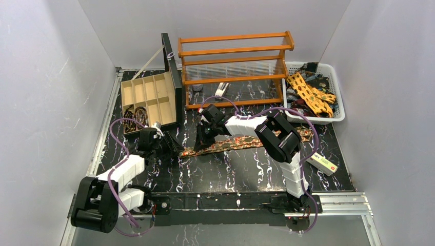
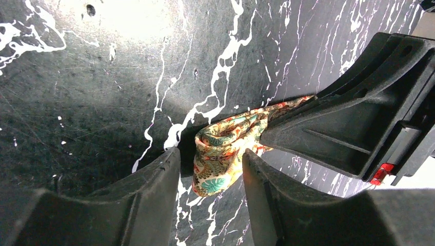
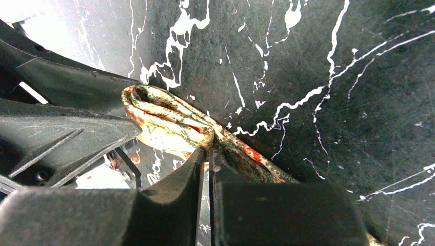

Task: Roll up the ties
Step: Roll the tie at the center of the board.

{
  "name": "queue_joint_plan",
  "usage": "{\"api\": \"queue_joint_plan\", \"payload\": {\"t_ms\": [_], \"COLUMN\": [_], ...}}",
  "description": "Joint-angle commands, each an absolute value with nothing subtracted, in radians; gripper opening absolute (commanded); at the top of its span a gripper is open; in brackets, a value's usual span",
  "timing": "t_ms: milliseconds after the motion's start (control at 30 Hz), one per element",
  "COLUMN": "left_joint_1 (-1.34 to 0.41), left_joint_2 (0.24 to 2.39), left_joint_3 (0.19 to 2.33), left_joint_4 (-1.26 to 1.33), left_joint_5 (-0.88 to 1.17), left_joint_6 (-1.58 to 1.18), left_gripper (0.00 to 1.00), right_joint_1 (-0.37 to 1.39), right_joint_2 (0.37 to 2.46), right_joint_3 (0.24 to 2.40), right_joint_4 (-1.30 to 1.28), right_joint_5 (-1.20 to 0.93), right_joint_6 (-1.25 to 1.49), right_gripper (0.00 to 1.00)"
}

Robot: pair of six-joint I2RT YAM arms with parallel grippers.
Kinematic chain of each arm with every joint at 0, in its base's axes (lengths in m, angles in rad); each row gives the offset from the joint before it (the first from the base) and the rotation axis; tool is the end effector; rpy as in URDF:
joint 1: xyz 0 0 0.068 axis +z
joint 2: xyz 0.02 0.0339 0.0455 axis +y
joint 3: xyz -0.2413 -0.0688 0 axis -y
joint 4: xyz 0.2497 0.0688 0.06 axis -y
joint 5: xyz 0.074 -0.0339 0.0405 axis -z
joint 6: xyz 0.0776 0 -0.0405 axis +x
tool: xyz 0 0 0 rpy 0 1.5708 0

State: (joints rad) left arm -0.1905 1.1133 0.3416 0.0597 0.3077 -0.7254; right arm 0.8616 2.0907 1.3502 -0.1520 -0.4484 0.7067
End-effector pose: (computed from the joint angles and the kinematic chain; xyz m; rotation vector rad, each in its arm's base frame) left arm 0.2373 -0.0697 0.1022 -0.4652 2.3363 -0.8116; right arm 0.2708 0.3672 0.0867 -0.4329 2.7221 1.1281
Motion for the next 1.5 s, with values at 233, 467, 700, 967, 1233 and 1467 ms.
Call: {"api": "queue_joint_plan", "payload": {"t_ms": [233,467,700,967,1233,1467], "left_joint_1": [-0.178,-0.178,-0.178,-0.178,-0.178,-0.178], "left_joint_2": [1.095,1.025,1.074,1.089,1.097,1.002], "left_joint_3": [0.245,0.193,0.149,0.132,0.170,0.291], "left_joint_4": [0.136,0.148,0.259,0.316,0.327,0.026], "left_joint_5": [0.370,0.356,0.371,0.369,0.372,0.267], "left_joint_6": [-0.777,-0.832,-0.882,-0.890,-0.875,-0.788], "left_gripper": [0.41,0.45,0.38,0.27,0.10,0.00], "right_joint_1": [0.851,0.848,0.848,0.848,0.850,0.856], "right_joint_2": [2.116,2.119,2.119,2.120,2.112,2.042], "right_joint_3": [1.315,1.313,1.315,1.323,1.348,1.401], "right_joint_4": [-0.182,-0.186,-0.186,-0.193,-0.214,-0.241], "right_joint_5": [-0.431,-0.436,-0.440,-0.448,-0.444,-0.432], "right_joint_6": [0.689,0.689,0.689,0.686,0.671,0.644], "right_gripper": [0.16,0.16,0.16,0.16,0.16,0.27]}}
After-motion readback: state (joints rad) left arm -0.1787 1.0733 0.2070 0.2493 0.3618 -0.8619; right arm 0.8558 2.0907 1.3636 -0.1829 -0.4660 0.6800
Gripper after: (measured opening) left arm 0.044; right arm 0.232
